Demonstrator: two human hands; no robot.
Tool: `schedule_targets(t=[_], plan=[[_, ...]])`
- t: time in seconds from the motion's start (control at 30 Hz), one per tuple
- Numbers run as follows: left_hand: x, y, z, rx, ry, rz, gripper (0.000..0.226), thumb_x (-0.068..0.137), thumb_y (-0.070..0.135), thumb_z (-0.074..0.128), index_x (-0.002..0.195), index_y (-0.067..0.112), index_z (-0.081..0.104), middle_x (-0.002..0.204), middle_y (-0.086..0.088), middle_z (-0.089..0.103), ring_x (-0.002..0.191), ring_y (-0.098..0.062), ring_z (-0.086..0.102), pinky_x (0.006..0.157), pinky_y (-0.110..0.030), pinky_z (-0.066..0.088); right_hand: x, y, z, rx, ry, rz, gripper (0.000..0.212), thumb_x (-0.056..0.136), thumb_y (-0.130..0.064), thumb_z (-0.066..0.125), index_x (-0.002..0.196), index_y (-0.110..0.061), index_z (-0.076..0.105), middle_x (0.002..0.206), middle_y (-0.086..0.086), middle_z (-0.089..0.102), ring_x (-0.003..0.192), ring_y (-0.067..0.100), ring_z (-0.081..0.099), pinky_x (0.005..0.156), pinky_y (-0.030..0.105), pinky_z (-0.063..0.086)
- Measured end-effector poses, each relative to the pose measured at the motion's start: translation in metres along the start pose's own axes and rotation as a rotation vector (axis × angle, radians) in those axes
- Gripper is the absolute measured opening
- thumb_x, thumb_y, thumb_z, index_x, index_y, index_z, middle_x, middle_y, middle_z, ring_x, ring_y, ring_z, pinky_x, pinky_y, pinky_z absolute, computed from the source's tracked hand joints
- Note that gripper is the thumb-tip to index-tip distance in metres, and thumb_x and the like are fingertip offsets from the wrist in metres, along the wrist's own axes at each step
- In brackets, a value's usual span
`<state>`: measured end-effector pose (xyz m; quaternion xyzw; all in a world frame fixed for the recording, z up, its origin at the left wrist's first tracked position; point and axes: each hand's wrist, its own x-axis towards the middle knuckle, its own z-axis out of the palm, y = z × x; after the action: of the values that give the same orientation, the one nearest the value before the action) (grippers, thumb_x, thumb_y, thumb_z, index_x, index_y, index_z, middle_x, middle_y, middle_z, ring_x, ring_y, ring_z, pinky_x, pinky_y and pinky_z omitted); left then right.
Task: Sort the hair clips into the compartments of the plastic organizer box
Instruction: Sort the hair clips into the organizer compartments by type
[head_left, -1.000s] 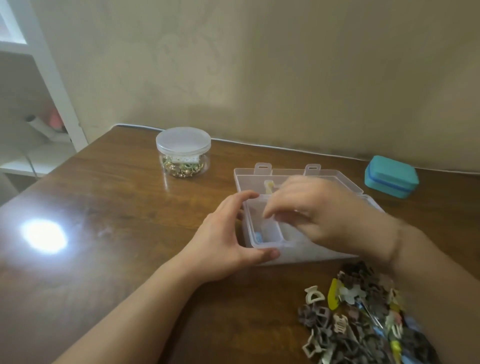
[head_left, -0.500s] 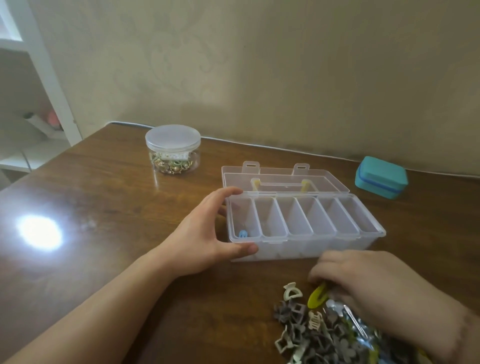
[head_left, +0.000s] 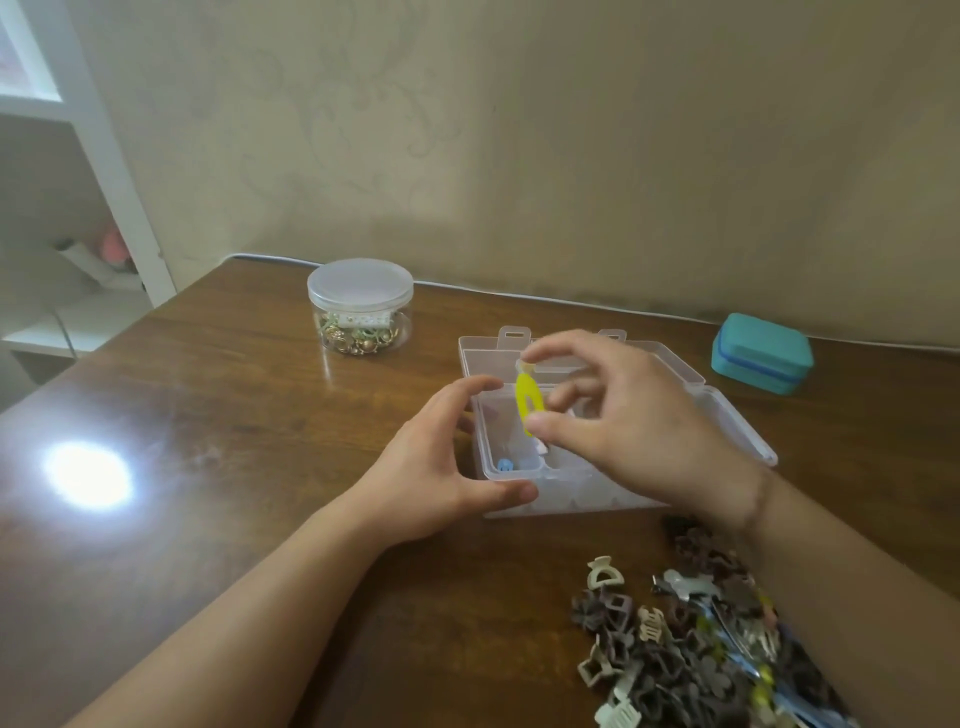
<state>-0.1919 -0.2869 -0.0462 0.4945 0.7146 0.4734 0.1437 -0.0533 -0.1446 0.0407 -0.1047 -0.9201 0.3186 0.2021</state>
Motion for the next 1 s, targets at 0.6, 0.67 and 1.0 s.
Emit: schedule_targets(t=[0.6,0.67,1.0], plan=[[0.000,0.004,-0.001,0.009,-0.012,-0.018,0.099,0.058,0.071,0.076,0.143,0.046,0.033,0.131,0.030,0.042,0.112,0.022,0.043,0.079,0.000,0.041,-0.082,0.033,-0.041,-0.654,-0.454,-0.177,0.021,0.089,-0.036,0.063,0.105,-0.048,0.067,0.104,-0.034,0.063,0.095,-0.010,0.059,0.080,0.015,0.049],[-0.001,0.006,-0.001,0.009,-0.017,-0.025,0.102,0.055,0.074,0.073,0.144,0.045,0.033,0.133,0.029,0.042,0.112,0.019,0.045,0.081,-0.003,0.041,-0.082,0.037,-0.039,-0.675,-0.467,-0.196,0.022,0.090,-0.038,0.061,0.109,-0.050,0.065,0.109,-0.033,0.061,0.098,-0.007,0.058,0.077,0.011,0.043],[-0.001,0.005,-0.001,0.017,-0.022,-0.026,0.101,0.056,0.075,0.074,0.143,0.048,0.031,0.138,0.026,0.041,0.115,0.018,0.043,0.081,0.000,0.039,-0.072,0.044,-0.039,-0.681,-0.547,-0.221,0.015,0.092,-0.036,0.058,0.103,-0.044,0.063,0.099,-0.028,0.060,0.084,-0.011,0.048,0.070,0.006,0.034]])
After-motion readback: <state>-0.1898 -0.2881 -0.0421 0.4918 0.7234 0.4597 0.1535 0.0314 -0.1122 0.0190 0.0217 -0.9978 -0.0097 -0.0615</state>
